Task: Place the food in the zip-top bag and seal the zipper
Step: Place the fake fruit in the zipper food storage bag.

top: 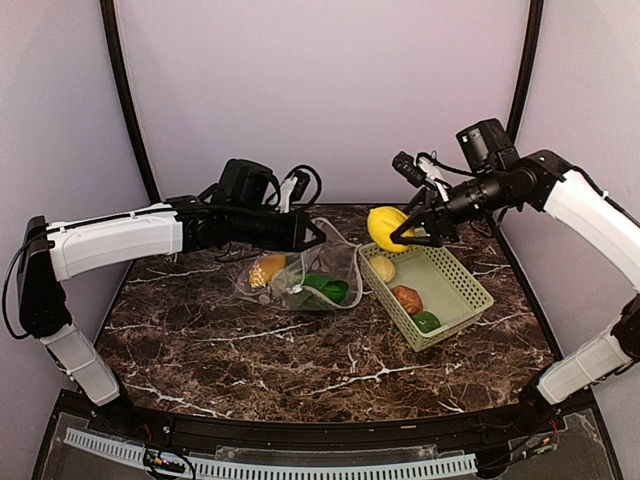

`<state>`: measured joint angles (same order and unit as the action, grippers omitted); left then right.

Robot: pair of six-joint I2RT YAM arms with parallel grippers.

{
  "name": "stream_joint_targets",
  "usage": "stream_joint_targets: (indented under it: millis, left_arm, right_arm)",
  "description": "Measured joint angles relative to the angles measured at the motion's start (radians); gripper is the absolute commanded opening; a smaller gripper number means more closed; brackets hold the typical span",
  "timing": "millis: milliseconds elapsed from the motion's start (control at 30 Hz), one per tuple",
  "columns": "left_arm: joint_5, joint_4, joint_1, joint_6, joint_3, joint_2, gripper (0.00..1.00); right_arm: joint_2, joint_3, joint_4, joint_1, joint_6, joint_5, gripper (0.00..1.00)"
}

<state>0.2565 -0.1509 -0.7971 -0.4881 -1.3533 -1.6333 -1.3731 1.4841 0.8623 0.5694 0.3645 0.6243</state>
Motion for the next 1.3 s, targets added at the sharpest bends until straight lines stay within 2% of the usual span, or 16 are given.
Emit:
stream_joint_targets:
  millis: [233,533,900,1133,1300]
  left_arm:
    - [-0.010,0.005,-0.013,-0.066,-0.025,-0.003,0.01]
    - [-0.014,0.007,-0.028,-0.115,-0.027,-0.003,0.01]
    - [-0.058,-0.031,-0.056,-0.127,-0.032,0.032,0.01]
    - [-0.111,-0.064,-0.091,-0.125,-0.032,0.047,0.01]
    - [-0.117,-0.067,-0.121,-0.128,-0.033,0.046,0.01]
  right_arm:
    - [-0.057,0.034,0.000,0.074,-0.002,0.051,0.47]
    - [-0.139,0.082,-0.001,0.160,-0.002,-0.001,0.48]
    - [-0.304,0.218,0.053,0.192,-0.033,-0.175,0.50]
    - [-0.353,0.247,0.079,0.192,-0.065,-0.305,0.51]
    - [-0.393,0.287,0.086,0.198,-0.074,-0.338,0.52]
